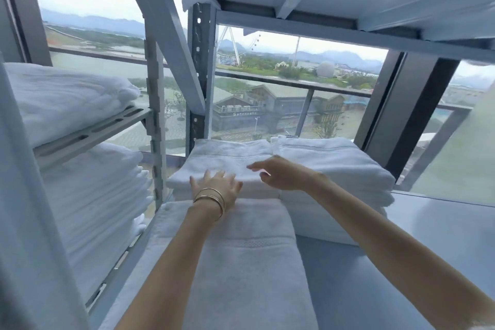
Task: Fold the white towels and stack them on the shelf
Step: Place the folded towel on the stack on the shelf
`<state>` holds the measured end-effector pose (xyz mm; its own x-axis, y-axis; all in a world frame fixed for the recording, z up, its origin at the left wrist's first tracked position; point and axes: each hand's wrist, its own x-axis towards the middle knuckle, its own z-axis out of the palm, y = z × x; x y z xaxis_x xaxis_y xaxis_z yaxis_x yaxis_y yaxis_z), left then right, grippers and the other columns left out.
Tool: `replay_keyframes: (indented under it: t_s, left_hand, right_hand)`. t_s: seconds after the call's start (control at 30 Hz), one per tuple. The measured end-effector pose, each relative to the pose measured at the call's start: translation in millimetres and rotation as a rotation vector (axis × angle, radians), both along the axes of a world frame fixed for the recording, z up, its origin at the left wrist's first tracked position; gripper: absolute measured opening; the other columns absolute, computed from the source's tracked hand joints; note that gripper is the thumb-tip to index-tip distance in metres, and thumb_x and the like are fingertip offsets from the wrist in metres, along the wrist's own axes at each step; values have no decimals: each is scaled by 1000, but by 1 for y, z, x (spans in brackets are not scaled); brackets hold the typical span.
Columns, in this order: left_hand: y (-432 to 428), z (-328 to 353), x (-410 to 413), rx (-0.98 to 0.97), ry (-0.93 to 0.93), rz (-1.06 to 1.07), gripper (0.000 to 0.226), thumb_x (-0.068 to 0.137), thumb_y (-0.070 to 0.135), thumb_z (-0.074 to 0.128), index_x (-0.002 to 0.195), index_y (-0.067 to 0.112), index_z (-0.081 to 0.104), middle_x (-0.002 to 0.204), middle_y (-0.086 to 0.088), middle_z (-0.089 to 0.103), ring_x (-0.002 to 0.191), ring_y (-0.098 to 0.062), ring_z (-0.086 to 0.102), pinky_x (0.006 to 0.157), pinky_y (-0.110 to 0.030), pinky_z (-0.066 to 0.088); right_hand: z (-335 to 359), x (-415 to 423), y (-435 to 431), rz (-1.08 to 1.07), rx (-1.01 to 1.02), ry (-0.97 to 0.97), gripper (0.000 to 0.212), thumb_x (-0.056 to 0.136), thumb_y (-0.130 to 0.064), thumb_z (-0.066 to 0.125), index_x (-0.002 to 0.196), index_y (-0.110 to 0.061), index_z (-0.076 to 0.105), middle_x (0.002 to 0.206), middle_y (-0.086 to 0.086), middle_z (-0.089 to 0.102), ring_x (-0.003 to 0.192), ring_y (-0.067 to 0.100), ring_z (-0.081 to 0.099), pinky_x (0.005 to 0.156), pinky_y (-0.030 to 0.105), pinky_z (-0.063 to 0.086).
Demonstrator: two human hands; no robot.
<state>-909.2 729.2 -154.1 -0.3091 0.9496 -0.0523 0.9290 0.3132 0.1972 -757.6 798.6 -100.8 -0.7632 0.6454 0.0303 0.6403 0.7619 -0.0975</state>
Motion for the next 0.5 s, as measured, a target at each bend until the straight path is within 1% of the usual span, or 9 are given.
replay_keyframes:
  t_s: [0.03,0.07,0.1,0.17,0.23,0.3,0.33,0.4,0.5]
  left_hand:
    - [-3,-2,4,-27,-37,-5,49,98,49,15,143,35,29,154,8,20,143,-24,7,108,-63,5]
    - [-8,-3,9,-52,-51,24,49,99,47,15,143,33,29,154,8,21,144,-24,6,108,-64,3]
    - [-11,-2,11,-48,-28,80,47,99,43,17,140,30,36,151,6,29,143,-23,11,109,-64,2]
    - [-15,5,14,9,47,183,40,98,33,27,125,23,54,136,-1,50,135,-25,31,112,-56,6]
    - [-13,15,18,109,13,172,34,95,23,35,119,20,59,128,-6,56,125,-26,44,113,-45,18]
    - [-10,22,28,199,-81,71,37,93,15,39,125,20,57,128,-10,56,122,-28,47,106,-36,30]
    - [-8,24,35,245,-118,9,39,92,11,41,127,21,55,128,-12,57,121,-29,48,102,-35,34]
    - [-4,28,54,356,-176,-121,45,90,5,42,131,22,53,130,-12,56,120,-30,50,99,-35,37]
    - [9,33,83,485,-222,-265,46,90,3,44,129,23,54,135,-6,53,121,-28,50,98,-35,38]
  right_hand:
    - [-4,6,-5,-10,-33,-13,40,93,-8,41,130,-17,54,129,7,58,120,20,53,100,27,37]
    - [-8,14,-11,-15,-84,-44,40,93,-7,42,130,-16,54,132,6,56,122,18,51,102,25,35]
    - [-11,23,-16,-14,-136,-25,39,92,-4,43,126,-14,58,131,4,57,121,16,52,102,22,35]
    - [-5,46,-26,-52,-228,176,34,90,1,46,116,-10,65,118,3,65,110,9,58,95,17,41]
    - [8,79,-32,-107,-179,379,32,87,8,48,106,-6,69,104,5,70,94,-1,61,86,10,43]
    - [20,121,-33,-200,-33,457,32,83,12,48,99,-4,71,98,5,72,84,-10,60,81,3,42]
    - [25,142,-33,-271,36,479,32,83,12,48,98,-4,72,98,4,71,83,-9,60,81,4,43]
    - [29,185,-30,-414,169,492,35,82,13,46,98,-6,72,100,3,70,87,5,61,83,11,45]
    - [22,236,-15,-523,295,432,41,79,14,45,95,-10,73,100,8,70,90,23,63,82,29,49]
